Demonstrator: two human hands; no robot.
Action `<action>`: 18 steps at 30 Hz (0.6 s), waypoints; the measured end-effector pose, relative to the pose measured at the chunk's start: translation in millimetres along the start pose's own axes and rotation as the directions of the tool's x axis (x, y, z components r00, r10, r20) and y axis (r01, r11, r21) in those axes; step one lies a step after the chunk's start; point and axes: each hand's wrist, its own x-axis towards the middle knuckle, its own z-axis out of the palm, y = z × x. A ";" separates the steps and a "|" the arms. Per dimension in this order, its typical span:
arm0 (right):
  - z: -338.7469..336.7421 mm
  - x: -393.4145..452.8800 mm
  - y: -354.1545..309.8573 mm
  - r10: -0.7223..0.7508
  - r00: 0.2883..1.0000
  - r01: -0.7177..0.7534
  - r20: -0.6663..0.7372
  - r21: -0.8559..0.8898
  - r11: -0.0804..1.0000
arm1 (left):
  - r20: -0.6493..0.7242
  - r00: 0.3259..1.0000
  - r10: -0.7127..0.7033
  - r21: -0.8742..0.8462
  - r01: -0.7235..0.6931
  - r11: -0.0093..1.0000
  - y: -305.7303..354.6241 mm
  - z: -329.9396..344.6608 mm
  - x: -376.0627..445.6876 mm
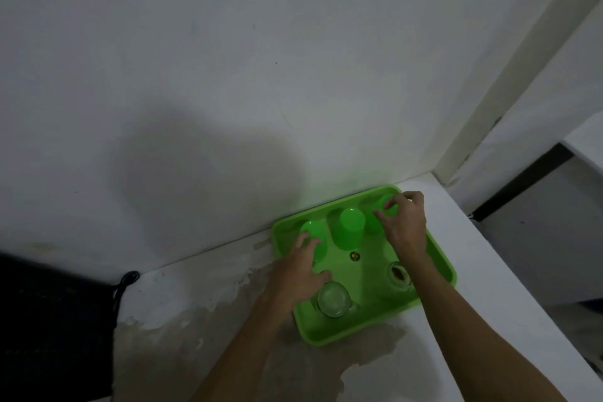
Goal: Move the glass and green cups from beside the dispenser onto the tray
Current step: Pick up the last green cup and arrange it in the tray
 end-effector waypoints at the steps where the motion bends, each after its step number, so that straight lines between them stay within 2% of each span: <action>1: 2.0 0.9 3.6 -0.006 1.000 0.006 0.006 -0.006 1.000 | -0.003 1.000 0.003 -0.007 -0.003 1.000 0.2 0.3 0.3; 13: -9.6 -20.9 19.8 -0.217 0.971 0.238 0.104 -0.265 0.935 | 0.002 1.000 0.009 -0.029 -0.009 1.000 2.1 1.3 -4.4; 18: -22.6 -35.6 12.1 -0.179 0.938 0.281 0.295 -0.350 0.894 | -0.003 0.999 0.050 -0.053 -0.050 0.997 -1.6 -11.7 -18.9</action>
